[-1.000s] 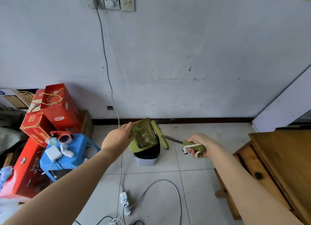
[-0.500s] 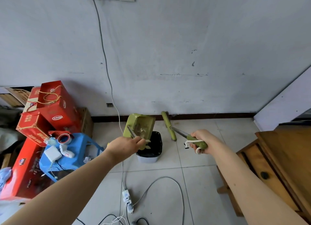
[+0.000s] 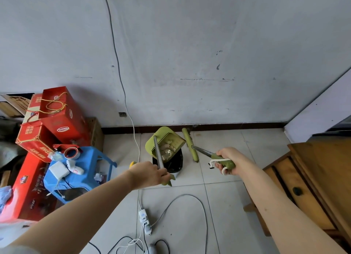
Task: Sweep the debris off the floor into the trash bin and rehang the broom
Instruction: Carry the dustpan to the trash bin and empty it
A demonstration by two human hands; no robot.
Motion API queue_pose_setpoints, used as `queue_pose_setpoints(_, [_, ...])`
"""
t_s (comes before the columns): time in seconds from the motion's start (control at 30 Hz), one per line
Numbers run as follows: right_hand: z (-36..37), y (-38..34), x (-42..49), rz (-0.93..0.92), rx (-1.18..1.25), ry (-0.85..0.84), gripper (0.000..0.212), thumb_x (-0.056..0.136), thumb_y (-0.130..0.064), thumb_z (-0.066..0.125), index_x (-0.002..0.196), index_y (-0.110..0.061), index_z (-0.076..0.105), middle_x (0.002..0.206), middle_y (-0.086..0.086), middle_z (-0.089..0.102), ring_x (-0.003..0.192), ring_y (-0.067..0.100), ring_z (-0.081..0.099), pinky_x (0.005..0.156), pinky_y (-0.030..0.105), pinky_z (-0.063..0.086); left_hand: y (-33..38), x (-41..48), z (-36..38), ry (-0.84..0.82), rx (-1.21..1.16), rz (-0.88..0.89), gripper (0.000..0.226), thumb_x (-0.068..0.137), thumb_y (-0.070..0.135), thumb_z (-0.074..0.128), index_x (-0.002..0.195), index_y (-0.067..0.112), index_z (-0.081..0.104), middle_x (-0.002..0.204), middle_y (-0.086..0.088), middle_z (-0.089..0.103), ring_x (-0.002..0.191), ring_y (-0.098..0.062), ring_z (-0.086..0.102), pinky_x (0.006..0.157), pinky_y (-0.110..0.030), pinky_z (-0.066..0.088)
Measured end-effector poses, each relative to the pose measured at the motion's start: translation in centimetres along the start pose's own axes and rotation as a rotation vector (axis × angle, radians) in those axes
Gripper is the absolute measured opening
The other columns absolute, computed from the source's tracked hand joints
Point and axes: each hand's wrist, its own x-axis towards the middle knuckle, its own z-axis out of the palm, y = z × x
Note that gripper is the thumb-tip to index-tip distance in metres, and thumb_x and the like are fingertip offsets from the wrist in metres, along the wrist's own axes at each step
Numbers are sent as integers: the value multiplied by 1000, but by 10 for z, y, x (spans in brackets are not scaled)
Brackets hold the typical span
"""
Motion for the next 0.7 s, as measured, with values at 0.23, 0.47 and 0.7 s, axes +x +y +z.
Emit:
queue_pose_setpoints(0.23, [3,6,-8,11,-1,-14,30,100,-11,33,79,-2,52,60,11,49,23,10,43,34,12,31,-6,-6,-12,60,88,19,40,70,13,77,104,17,57,76,2,58,42,-17,52,36,-23,40])
queue_pose_setpoints(0.47, [0,11,-23,-15,0,-11,29,99,-10,33,79,-2,52,60,12,51,25,11,45,39,16,31,-10,-19,-20,97,176,38,39,66,10,76,100,16,59,70,2,57,40,-17,50,35,-22,39])
queue_pose_setpoints(0.7, [-2,22,-33,-56,13,10,26,98,-9,35,79,-2,51,61,13,50,26,12,44,40,16,32,28,-22,-20,82,122,40,31,66,23,79,91,26,60,64,7,56,42,-12,55,38,-18,40])
